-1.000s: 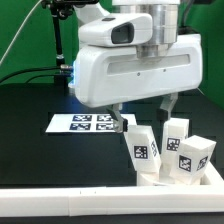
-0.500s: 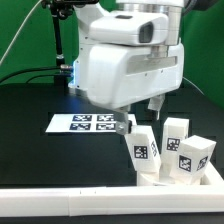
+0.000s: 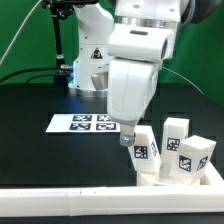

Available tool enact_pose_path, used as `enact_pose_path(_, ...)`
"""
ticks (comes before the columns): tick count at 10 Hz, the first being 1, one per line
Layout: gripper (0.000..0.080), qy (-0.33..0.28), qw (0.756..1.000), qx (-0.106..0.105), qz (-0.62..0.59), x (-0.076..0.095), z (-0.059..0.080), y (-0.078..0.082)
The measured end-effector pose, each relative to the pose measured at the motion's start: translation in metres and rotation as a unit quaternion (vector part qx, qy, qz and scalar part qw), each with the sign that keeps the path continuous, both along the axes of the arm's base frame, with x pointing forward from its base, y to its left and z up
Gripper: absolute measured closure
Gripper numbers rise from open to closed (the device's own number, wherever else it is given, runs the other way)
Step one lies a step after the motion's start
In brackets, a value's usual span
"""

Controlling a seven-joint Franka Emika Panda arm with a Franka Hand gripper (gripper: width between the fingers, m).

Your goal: Assemble stool

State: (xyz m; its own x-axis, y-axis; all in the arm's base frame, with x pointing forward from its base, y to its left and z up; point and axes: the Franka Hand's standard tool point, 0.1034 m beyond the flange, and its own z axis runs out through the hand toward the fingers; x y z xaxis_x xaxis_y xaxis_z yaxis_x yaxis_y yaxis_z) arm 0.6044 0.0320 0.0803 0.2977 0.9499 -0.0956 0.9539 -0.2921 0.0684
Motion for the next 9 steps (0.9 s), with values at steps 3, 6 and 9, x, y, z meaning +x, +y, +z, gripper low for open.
enact_pose_path(3,0.0151,-0.002,1.000,-0.004,-0.014,0.0062,-0.0051,0.0122)
enact_pose_path(6,0.0173,-0.006,0.999,-0.005,-0.038,0.0090,-0.0044,0.0110)
enact_pose_path(9,0.0366,-0.015,0.993,-0.002,-0.119,0.0087,-0.0048,0.0104)
